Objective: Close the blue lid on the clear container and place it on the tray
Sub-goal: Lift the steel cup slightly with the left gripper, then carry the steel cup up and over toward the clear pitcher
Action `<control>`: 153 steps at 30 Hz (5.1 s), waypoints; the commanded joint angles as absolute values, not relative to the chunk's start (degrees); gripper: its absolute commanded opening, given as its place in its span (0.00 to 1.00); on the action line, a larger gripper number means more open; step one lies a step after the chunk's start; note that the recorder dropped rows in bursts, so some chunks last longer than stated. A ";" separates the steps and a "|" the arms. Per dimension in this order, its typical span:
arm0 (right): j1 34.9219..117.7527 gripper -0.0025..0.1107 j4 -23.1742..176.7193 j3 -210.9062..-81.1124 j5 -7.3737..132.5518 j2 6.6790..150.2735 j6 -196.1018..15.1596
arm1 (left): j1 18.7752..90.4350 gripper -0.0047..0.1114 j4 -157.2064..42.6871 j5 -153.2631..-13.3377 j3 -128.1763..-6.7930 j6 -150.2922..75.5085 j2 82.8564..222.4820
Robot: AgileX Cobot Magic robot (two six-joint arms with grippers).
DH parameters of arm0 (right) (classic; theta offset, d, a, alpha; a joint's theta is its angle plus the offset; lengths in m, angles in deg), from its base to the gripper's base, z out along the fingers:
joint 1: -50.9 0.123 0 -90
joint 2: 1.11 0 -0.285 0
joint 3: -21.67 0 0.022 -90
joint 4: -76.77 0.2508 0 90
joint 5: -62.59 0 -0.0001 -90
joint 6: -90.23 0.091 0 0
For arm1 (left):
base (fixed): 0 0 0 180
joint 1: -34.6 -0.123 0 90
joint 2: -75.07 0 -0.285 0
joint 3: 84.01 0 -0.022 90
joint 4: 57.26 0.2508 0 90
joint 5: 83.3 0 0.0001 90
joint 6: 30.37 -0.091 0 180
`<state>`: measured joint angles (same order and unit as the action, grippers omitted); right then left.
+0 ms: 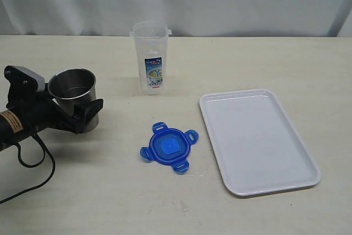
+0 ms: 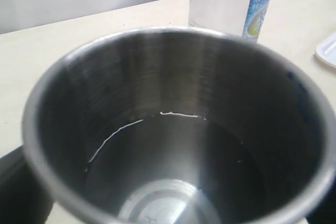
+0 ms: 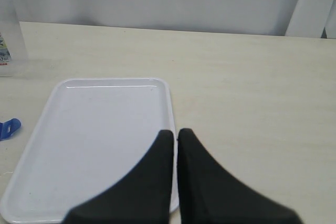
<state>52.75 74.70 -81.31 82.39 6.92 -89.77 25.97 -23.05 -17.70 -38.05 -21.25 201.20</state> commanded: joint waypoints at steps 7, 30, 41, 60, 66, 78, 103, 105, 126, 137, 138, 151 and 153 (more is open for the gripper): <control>52.37 0.06 74.73 -81.11 82.27 6.68 -90.24 | 26.02 0.94 -23.59 -21.77 -39.60 -21.16 201.32; 52.37 0.06 74.73 -81.11 82.27 6.68 -90.24 | 26.02 0.94 -23.93 -21.03 -39.58 -19.97 201.32; 52.37 0.06 74.73 -81.11 82.27 6.68 -90.24 | 26.02 0.94 -26.44 -20.33 -39.58 -19.86 201.32; 52.37 0.06 74.73 -81.11 82.27 6.68 -90.24 | 26.02 0.11 -20.39 -17.94 -39.58 -15.37 201.32; 52.37 0.06 74.73 -81.11 82.27 6.68 -90.24 | 26.02 0.04 -21.09 -13.80 -39.58 -19.14 201.21; 52.37 0.06 74.73 -81.11 82.27 6.68 -90.24 | 26.02 0.04 -24.36 -13.34 -45.59 -13.41 200.44; 52.37 0.06 74.73 -81.11 82.27 6.68 -90.24 | 34.20 0.04 -5.34 -56.69 -72.18 2.43 188.50; 52.37 0.06 74.73 -81.11 82.27 6.68 -90.24 | 34.88 0.04 -5.24 -57.09 -72.55 2.43 188.50; 52.37 0.06 74.73 -81.11 82.27 6.68 -90.24 | 35.66 0.04 -5.96 -64.51 -78.02 -6.43 188.50; 52.37 0.06 74.73 -81.11 82.27 6.68 -90.24 | 38.37 0.04 -5.53 -68.31 -79.70 -9.46 189.13; 52.37 0.06 74.73 -81.11 82.27 6.68 -90.24 | 38.36 0.04 -5.53 -68.36 -79.70 -10.08 189.13; 52.37 0.06 74.73 -81.11 82.27 6.68 -90.24 | 38.91 0.04 -5.53 -70.76 -79.70 -17.20 189.13; 52.37 0.06 74.73 -81.11 82.27 6.68 -90.24 | 38.91 0.04 -5.53 -70.97 -79.70 -17.19 189.22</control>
<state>52.75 74.70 -81.31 82.39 6.92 -89.77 38.58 -4.96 -72.74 -78.79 -16.70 189.79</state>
